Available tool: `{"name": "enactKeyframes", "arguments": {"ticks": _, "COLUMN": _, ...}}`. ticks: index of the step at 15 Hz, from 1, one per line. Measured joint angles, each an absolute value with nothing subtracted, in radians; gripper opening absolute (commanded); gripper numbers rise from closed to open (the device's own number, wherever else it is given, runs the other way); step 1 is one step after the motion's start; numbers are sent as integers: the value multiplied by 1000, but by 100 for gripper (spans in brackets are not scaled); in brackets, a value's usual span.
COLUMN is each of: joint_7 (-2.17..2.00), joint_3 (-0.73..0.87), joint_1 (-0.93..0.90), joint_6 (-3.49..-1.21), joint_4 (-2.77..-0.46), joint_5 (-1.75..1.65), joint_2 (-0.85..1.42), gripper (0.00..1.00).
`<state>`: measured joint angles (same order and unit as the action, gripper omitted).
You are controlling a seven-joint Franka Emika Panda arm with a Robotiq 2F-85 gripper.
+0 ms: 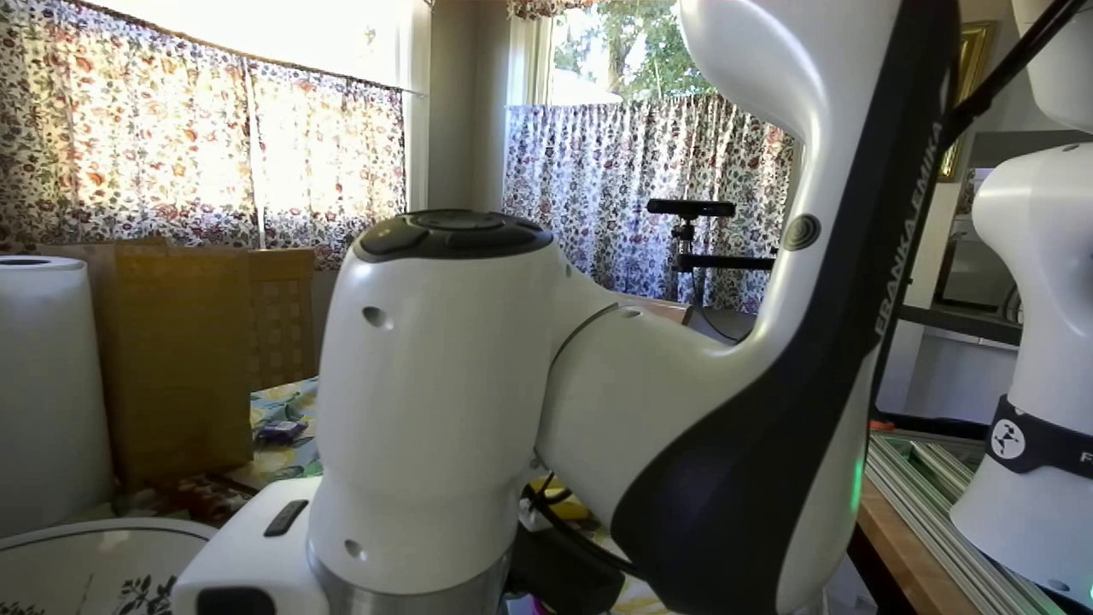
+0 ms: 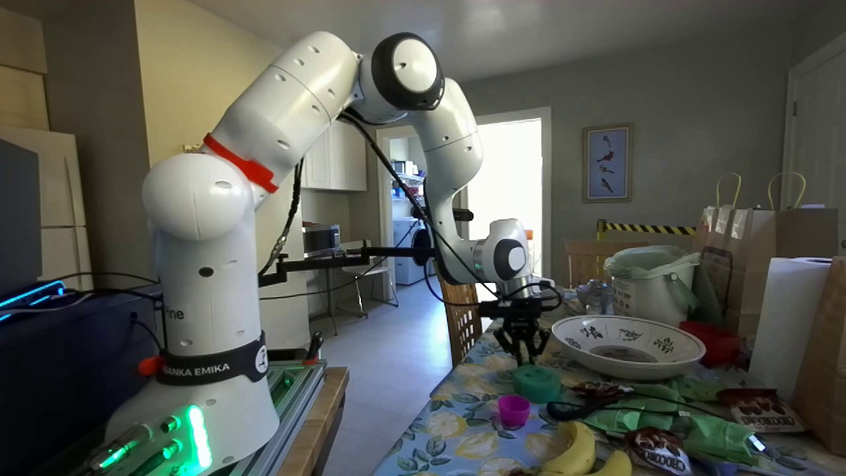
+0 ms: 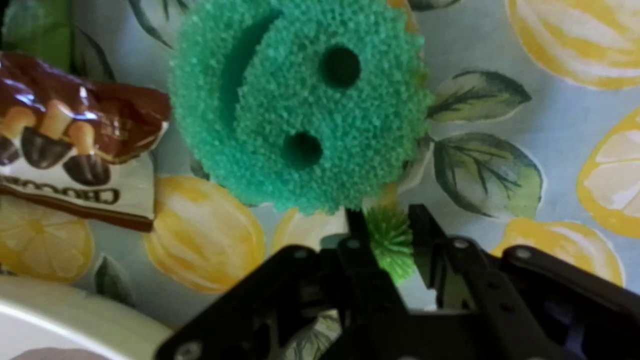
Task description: Put the small green bowl into the purple cup
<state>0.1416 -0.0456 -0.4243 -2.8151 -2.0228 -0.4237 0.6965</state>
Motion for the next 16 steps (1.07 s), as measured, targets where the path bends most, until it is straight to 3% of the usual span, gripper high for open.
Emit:
{"name": "enactKeyframes", "arguments": {"ticks": 8, "joint_7": 108, "joint_3": -36, "joint_1": -425, "joint_6": -2839, "joint_4": -2023, "joint_5": -424, "joint_2": 682, "gripper": 6}}
{"name": "enactKeyframes", "arguments": {"ticks": 16, "joint_7": -107, "joint_3": -74, "joint_1": -452, "joint_6": -2572, "joint_4": -2103, "joint_5": -377, "joint_2": 495, "gripper": 6}}
